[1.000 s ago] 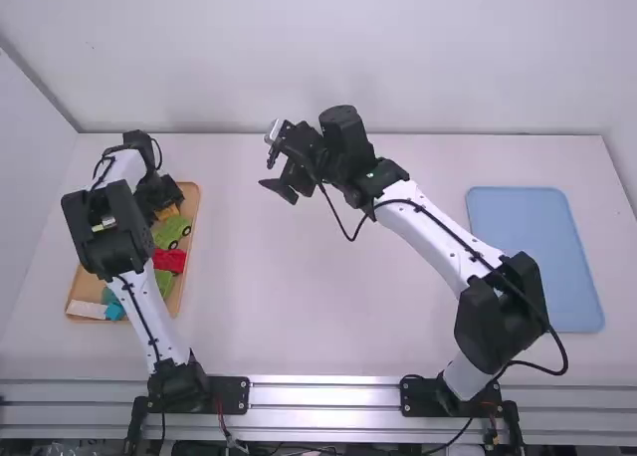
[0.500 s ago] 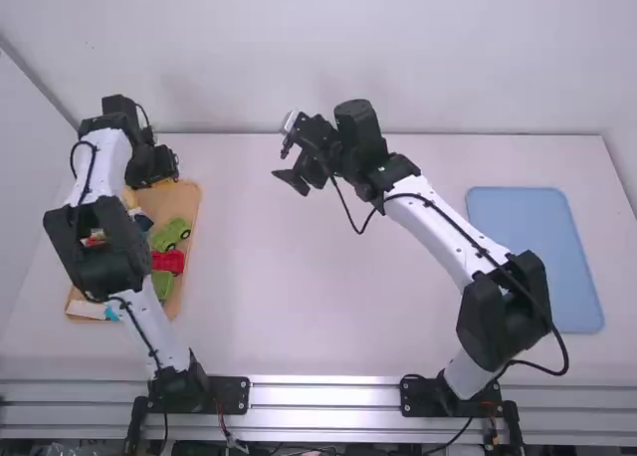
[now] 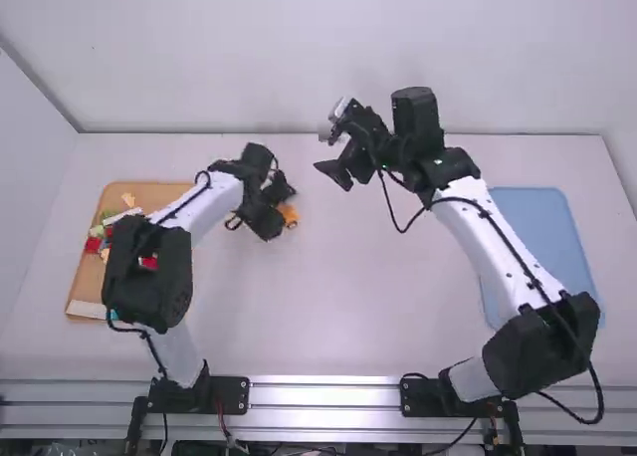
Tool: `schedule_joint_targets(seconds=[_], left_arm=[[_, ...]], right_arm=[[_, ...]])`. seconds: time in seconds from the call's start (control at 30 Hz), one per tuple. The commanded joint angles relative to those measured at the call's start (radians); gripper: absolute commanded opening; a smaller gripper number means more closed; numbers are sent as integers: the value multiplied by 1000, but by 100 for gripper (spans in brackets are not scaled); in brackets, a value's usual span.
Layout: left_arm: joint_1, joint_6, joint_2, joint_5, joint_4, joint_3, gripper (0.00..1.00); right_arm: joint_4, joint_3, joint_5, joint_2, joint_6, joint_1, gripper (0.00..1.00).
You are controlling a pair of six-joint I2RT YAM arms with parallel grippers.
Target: Assemble lego blocks to make yellow taxi
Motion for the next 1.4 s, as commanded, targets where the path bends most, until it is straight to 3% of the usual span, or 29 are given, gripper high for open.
schedule_joint_targets(seconds=[0.0, 0.3, 0.5, 0.7, 0.8, 0.83, 0.87, 0.9, 1.17, 1.37], left_arm=[[-49, 235, -54, 101, -9, -50, 22], [-182, 564, -54, 222, 5, -142, 21], [-211, 475, -53, 125, 153, -204, 29], [-206, 402, -53, 81, 245, -272, 29], [-212, 402, -53, 83, 262, -285, 39], [-212, 402, -53, 84, 262, -285, 60], [-211, 401, -53, 84, 262, -285, 75], [-211, 398, -53, 80, 262, -285, 99], [-156, 302, -111, 78, 280, -233, 99], [1, 98, -258, -18, 261, -220, 99]], right_arm=[[-45, 1, -180, -42, -78, -39, 99], [-126, -8, -426, -60, -140, -144, 98], [-121, -27, -432, -60, -142, -136, 99], [-123, -27, -380, -60, -144, -92, 99], [-117, -27, -338, -60, -143, -66, 99], [-115, -27, -333, -60, -144, -58, 98], [-113, -27, -334, -60, -143, -55, 98], [-109, -27, -334, -60, -143, -51, 99], [53, -78, -346, -60, -53, -54, 99], [133, -113, -345, -60, -41, -23, 99]])
